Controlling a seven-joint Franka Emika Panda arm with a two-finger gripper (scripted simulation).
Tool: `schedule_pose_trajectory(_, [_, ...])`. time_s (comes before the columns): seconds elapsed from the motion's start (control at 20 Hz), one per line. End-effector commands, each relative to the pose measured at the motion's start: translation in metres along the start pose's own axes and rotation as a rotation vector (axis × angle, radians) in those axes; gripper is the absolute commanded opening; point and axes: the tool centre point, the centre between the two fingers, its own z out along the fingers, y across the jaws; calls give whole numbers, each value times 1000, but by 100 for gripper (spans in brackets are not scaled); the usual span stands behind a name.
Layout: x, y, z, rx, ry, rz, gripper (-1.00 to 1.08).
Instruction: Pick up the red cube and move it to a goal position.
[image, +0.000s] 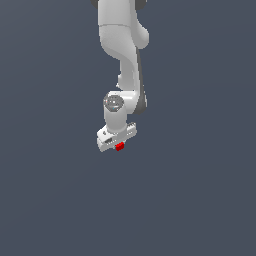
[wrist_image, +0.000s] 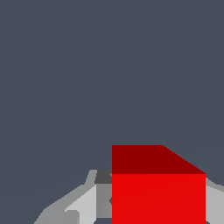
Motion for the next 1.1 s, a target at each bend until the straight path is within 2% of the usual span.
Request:
schedule_pose_trajectory(0.0, [0, 0, 0, 0, 0, -1, -100])
schedule_pose_trajectory(0.5, [5, -3, -14, 0, 0, 0, -100])
schedule_pose_trajectory(0.75, [14, -9, -43, -1, 0, -1, -100])
schedule_pose_trajectory(1.05, [30, -19, -94, -1, 0, -1, -100])
